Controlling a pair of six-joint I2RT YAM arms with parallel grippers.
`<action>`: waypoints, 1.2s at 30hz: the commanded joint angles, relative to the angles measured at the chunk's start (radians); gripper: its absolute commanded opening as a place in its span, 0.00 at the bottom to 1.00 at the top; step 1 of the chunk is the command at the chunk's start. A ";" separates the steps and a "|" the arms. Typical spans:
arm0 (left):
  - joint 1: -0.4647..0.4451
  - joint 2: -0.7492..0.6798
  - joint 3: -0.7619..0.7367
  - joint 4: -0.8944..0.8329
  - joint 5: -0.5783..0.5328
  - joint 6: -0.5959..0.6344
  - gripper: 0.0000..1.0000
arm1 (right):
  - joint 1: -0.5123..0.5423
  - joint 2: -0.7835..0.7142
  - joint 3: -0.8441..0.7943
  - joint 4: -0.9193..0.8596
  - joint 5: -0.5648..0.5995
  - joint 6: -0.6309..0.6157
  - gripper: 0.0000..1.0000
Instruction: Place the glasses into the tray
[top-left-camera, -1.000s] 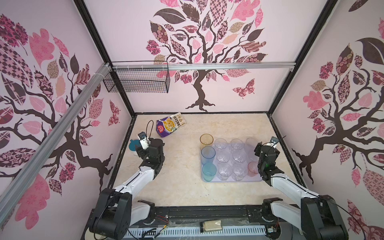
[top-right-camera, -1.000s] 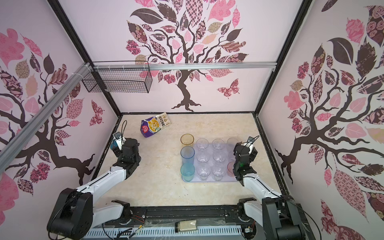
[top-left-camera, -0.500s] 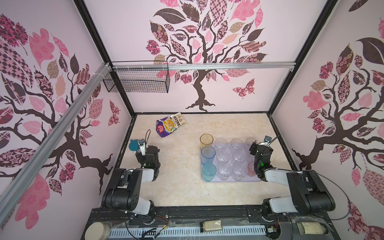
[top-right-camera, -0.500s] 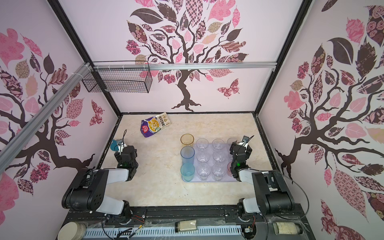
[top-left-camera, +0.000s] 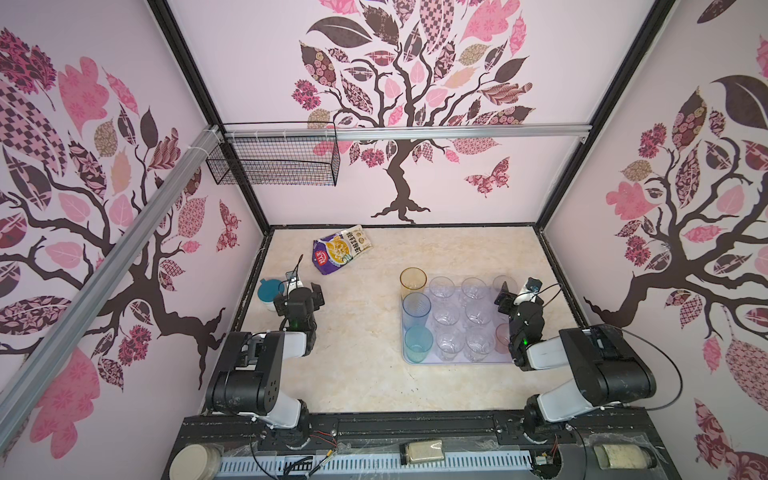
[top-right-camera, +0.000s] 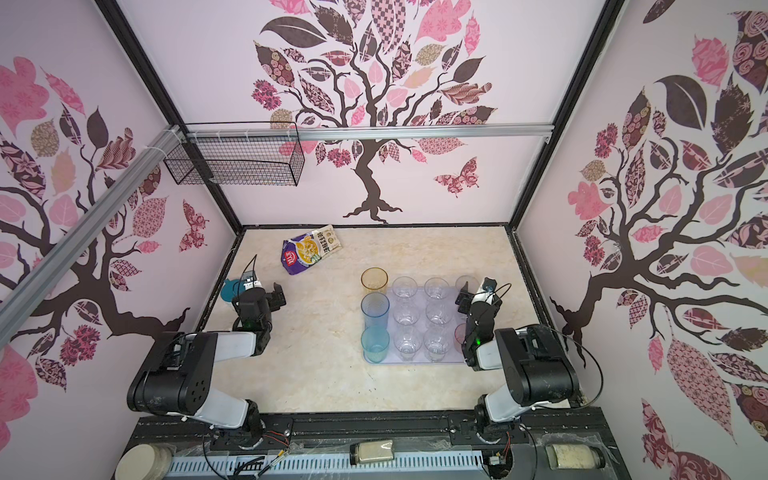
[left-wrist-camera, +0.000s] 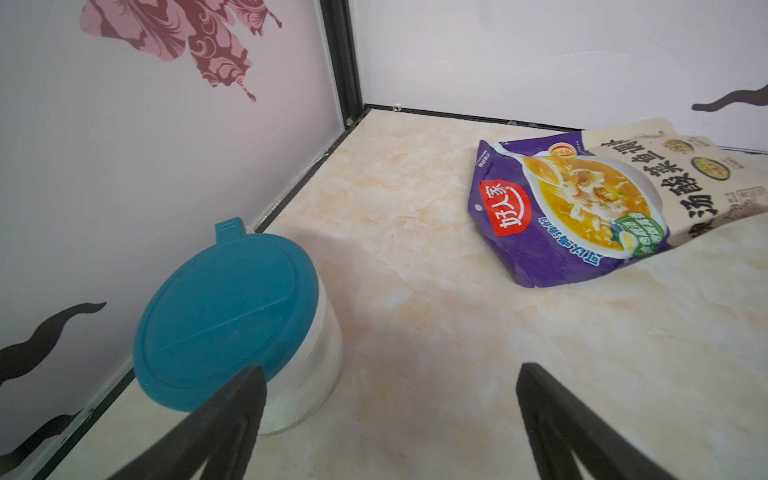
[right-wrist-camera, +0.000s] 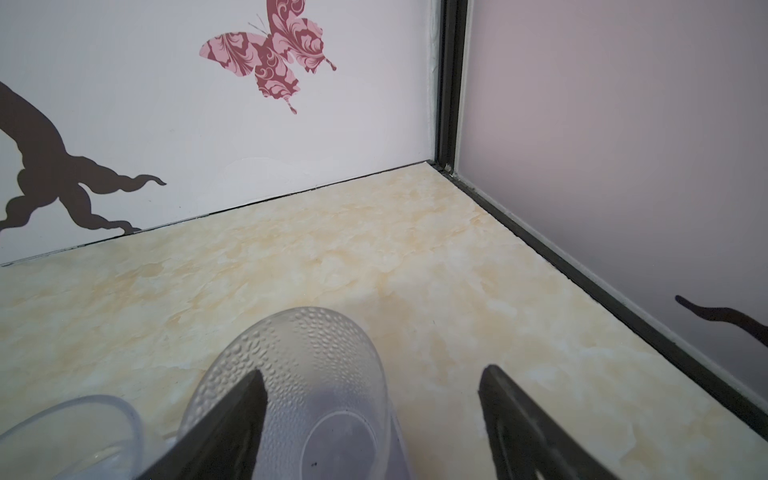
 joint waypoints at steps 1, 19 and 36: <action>0.034 0.053 -0.056 0.190 0.103 0.002 0.98 | -0.009 -0.003 0.011 -0.010 -0.023 0.002 0.89; 0.028 0.036 -0.059 0.166 0.091 0.003 0.98 | -0.009 0.005 0.043 -0.054 -0.030 -0.008 0.99; 0.015 0.037 -0.049 0.156 0.076 0.014 0.98 | -0.008 0.007 0.058 -0.081 -0.035 -0.012 0.99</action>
